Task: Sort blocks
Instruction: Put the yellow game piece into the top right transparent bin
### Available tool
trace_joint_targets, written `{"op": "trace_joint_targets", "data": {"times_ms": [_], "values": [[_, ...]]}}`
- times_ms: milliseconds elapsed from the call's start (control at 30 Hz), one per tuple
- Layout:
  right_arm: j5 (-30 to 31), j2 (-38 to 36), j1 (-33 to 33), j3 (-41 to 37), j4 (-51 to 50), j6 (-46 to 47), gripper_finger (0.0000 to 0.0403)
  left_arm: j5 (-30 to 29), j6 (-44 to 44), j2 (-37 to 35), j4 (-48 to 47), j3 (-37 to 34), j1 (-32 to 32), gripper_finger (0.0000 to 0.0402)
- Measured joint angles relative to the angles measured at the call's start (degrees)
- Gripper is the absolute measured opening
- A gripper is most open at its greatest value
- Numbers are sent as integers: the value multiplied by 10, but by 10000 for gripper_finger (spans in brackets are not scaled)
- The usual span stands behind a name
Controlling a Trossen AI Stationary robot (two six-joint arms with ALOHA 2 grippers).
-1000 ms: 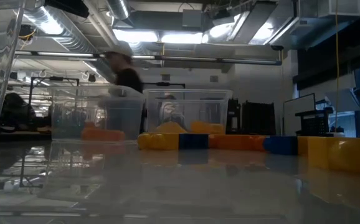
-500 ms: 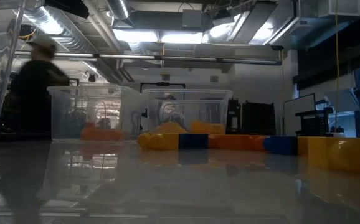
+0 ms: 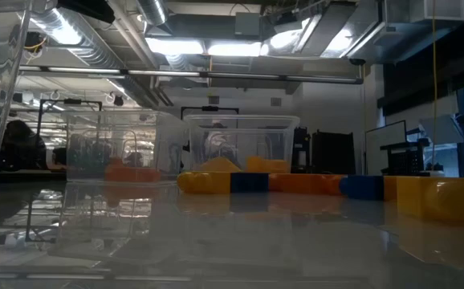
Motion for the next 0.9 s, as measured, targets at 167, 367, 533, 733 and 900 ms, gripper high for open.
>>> {"op": "trace_joint_targets", "data": {"times_ms": [167, 367, 533, 733, 900], "values": [[-19, 36, -7, 0, 3, 0, 184, 0, 0, 0, 0, 0, 0, 107], [-15, 54, -7, 3, 8, 0, 184, 0, 0, 0, 0, 0, 0, 107], [-14, 54, -7, 2, 7, 0, 184, 0, 0, 0, 0, 0, 0, 107], [-18, 69, -7, 2, 2, -2, 184, 0, 0, 0, 0, 0, 0, 107], [-34, 80, -14, 3, 6, -13, 184, 0, 0, 0, 0, 0, 0, 107]]}}
